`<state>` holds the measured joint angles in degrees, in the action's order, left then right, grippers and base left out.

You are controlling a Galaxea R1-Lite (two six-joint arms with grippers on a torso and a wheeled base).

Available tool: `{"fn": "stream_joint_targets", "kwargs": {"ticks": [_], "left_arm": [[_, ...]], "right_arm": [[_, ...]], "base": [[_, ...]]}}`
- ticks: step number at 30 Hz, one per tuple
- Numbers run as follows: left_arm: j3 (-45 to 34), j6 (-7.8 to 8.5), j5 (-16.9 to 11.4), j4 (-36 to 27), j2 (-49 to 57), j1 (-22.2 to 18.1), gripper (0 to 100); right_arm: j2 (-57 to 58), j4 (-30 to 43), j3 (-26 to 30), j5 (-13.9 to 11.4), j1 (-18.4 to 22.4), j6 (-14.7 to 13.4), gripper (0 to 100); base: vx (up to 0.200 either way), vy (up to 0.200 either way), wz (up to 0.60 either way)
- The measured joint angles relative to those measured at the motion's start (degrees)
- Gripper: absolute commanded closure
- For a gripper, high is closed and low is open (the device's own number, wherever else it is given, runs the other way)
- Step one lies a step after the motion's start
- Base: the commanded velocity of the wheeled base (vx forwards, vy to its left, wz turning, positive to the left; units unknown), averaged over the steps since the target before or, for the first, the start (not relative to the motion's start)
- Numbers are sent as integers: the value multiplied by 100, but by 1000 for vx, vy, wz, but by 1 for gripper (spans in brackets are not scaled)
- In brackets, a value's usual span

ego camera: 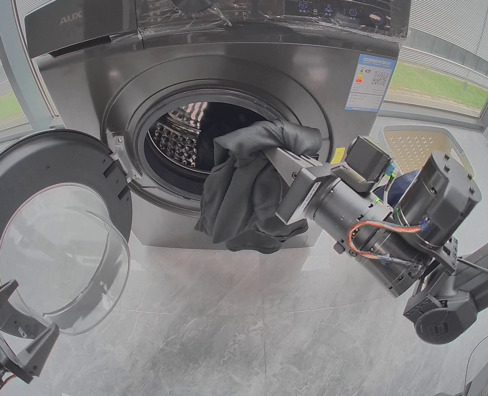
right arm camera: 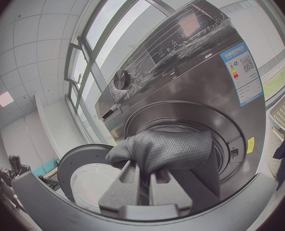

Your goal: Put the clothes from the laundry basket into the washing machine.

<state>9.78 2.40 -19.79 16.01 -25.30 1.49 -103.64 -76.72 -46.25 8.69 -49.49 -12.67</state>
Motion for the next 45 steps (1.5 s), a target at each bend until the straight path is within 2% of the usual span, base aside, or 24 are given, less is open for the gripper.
{"fn": "stream_joint_targets", "kwargs": {"ticks": [5, 14, 19, 26, 32, 45], "left_arm": [[179, 74, -332, 789, -1337, 280, 0], [581, 116, -545, 2392, -3658, 962, 0], [874, 105, -591, 2683, -4515, 1421, 0], [1122, 101, -585, 2737, -5186, 1981, 0], [1418, 104, -561, 3055, -5805, 2015, 0], [1849, 96, -312, 4029, -7082, 1929, 0]], "right_arm": [[-123, -52, -134, 23, -61, -24, 100], [-219, -105, -239, 37, -161, -39, 100], [-241, -138, -273, 39, -194, -44, 100], [-263, -149, -306, 39, -222, -46, 100], [-254, -156, -286, 41, -262, -44, 100], [-193, -224, -223, 44, -360, -9, 100]], "base": [[0, 0, 0], [0, 0, 0], [0, 0, 0], [0, 0, 0], [0, 0, 0], [0, 0, 0]]}}
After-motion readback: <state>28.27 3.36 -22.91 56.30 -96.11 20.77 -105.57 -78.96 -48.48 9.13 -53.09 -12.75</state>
